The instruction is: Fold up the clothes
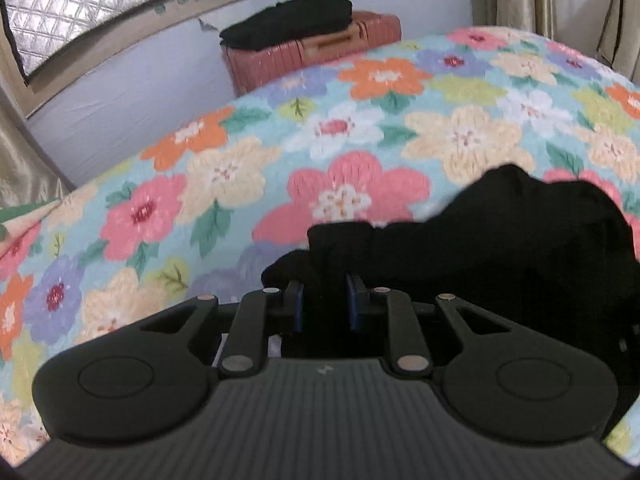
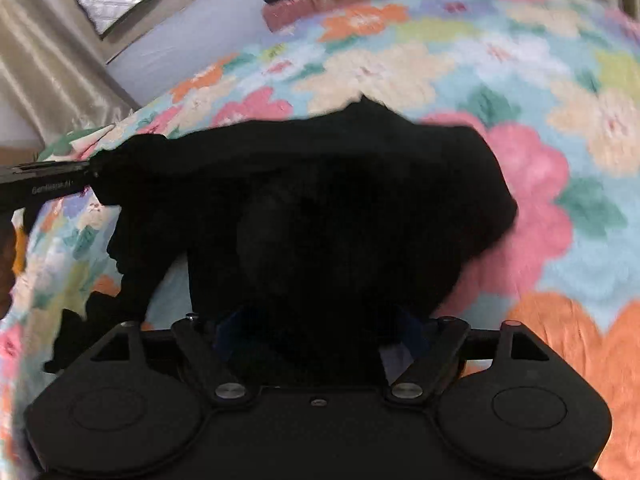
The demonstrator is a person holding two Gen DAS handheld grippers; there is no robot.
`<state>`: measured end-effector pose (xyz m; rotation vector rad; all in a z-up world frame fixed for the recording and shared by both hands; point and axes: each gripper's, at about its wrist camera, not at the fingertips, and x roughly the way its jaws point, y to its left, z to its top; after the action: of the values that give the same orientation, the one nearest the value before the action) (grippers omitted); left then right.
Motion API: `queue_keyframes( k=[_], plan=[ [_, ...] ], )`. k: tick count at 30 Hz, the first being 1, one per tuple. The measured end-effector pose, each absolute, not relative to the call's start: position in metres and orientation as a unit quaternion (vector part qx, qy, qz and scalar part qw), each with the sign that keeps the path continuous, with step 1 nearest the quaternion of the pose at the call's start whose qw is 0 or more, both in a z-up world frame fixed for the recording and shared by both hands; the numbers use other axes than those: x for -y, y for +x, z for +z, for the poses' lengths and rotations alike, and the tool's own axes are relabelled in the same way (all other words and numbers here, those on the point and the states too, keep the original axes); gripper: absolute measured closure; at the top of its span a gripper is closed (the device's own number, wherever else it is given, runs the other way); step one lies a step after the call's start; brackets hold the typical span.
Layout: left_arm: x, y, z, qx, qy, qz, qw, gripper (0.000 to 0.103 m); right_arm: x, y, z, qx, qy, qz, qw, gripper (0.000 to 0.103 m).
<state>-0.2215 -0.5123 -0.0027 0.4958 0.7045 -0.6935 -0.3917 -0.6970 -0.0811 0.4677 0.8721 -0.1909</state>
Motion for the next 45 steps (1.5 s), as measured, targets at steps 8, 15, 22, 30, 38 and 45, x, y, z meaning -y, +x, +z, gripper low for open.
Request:
queue_keyframes(
  k=[8,15,22,30,38,45],
  plan=[
    [0.489,-0.211,0.001,-0.336,0.223,-0.313,0.860,0.083,0.703,-0.396,-0.017,-0.330,0.107,-0.222,0.911,0.085],
    [0.499,-0.211,0.012,-0.329,0.204,-0.330,0.861,0.083,0.692,-0.433,0.055,-0.168,-0.099,-0.358,0.913,0.084],
    [0.525,-0.240,-0.004,-0.328,0.237,-0.382,0.831,0.081,0.795,-0.471,-0.009,-0.250,0.134,-0.400,0.871,0.084],
    [0.548,-0.275,-0.019,-0.296,0.299,-0.446,0.790,0.040,0.827,-0.509,-0.020,-0.208,0.231,-0.412,0.857,0.086],
    [0.569,-0.268,-0.064,-0.387,0.339,-0.434,0.740,0.019,0.829,-0.517,-0.019,-0.178,0.202,-0.419,0.867,0.091],
    [0.575,-0.258,-0.060,-0.389,0.320,-0.425,0.752,0.085,0.855,-0.545,-0.054,-0.231,0.355,-0.384,0.821,0.053]
  ],
)
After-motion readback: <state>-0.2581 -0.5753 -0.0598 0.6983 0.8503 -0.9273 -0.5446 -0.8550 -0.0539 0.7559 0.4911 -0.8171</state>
